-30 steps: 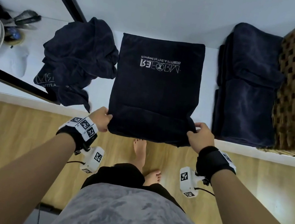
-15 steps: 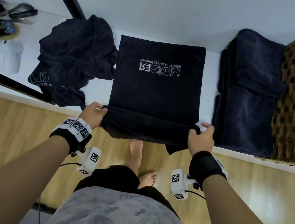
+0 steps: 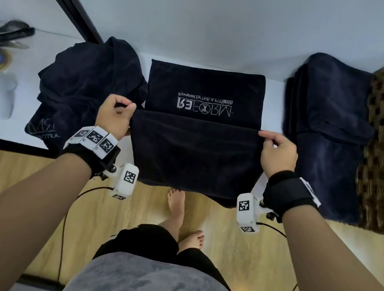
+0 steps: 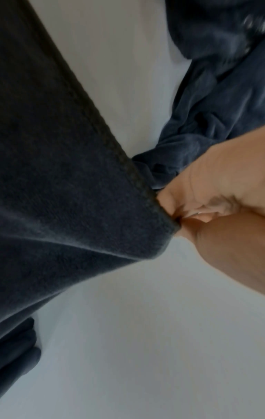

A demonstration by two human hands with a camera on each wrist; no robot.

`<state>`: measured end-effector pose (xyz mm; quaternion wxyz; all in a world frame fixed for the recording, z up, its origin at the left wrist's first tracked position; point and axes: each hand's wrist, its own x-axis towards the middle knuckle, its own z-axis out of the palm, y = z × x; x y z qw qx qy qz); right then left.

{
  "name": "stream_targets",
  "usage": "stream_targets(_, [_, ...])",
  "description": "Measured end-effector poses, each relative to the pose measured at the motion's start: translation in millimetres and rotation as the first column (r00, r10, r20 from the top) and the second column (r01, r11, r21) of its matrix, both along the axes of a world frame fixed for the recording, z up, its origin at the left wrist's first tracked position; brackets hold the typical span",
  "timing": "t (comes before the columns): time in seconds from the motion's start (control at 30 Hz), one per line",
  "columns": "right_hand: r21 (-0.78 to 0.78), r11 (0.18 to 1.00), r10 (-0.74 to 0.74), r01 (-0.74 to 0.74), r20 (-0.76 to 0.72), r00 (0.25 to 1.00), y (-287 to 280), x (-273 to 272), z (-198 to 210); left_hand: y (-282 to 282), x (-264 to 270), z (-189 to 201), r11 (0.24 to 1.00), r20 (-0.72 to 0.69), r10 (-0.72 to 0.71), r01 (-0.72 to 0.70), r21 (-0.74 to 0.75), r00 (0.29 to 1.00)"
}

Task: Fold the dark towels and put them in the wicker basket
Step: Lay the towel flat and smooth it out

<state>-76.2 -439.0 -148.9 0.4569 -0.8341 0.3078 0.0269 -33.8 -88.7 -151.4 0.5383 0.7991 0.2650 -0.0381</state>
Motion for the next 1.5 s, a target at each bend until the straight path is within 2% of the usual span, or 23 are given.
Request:
stream_targets(0.23, [-0.063,0.998,-0.017,0.014,-0.048,0.999,5,52,-17,-1,59,-22,0.994,-0.035,-0.037,0.04,0.1,0.999])
stream_targets(0.43, [-0.117,0.993,-0.018,0.001,-0.144,0.989,11,62,-39,0,77,-49,0.981,-0.159,-0.129,0.15,0.126,0.979])
stream_targets(0.57, [-0.108,0.993,-0.045,0.036,-0.075,0.996,17,39,-40,3,64,-51,0.964,-0.178,-0.182,0.211,0.16,0.967])
stream_targets(0.7, [-0.065,0.996,-0.066,0.064,-0.028,0.997,19,2,-41,4,35,-46,0.952,-0.135,-0.195,0.221,0.211,0.971])
stream_targets(0.77, [-0.082,0.994,-0.074,0.069,-0.056,0.996,19,-22,-43,6,15,-45,0.934,-0.138,-0.213,0.243,0.261,0.967])
stream_targets(0.9, [-0.121,0.991,-0.077,0.057,-0.166,0.983,21,-74,-49,11,-33,-51,0.903,-0.26,-0.216,0.294,0.314,0.941])
stream_targets(1.0, [-0.092,0.993,-0.093,0.07,-0.266,0.959,23,-106,-56,16,-70,-61,0.913,-0.377,-0.154,0.277,0.299,0.913])
stream_targets(1.1, [-0.093,0.996,-0.05,0.013,-0.411,0.91,20,-129,-63,19,-106,-70,0.947,-0.458,-0.062,0.198,0.254,0.887])
stream_targets(1.2, [-0.03,1.0,-0.013,-0.004,-0.52,0.854,11,-141,-73,16,-129,-77,0.969,-0.482,-0.027,0.141,0.202,0.876])
stream_targets(1.33, [0.101,0.994,0.005,0.052,-0.497,0.868,6,-143,-85,20,-126,-81,0.972,-0.477,0.012,0.101,0.211,0.879])
stream_targets(1.43, [0.183,0.981,0.026,0.065,-0.454,0.891,9,-146,-91,13,-127,-81,0.999,-0.474,0.027,-0.005,0.049,0.88])
stream_targets(1.5, [0.24,0.968,0.04,0.07,-0.423,0.905,13,-147,-93,6,-129,-81,1.0,-0.493,-0.02,0.01,-0.023,0.87])
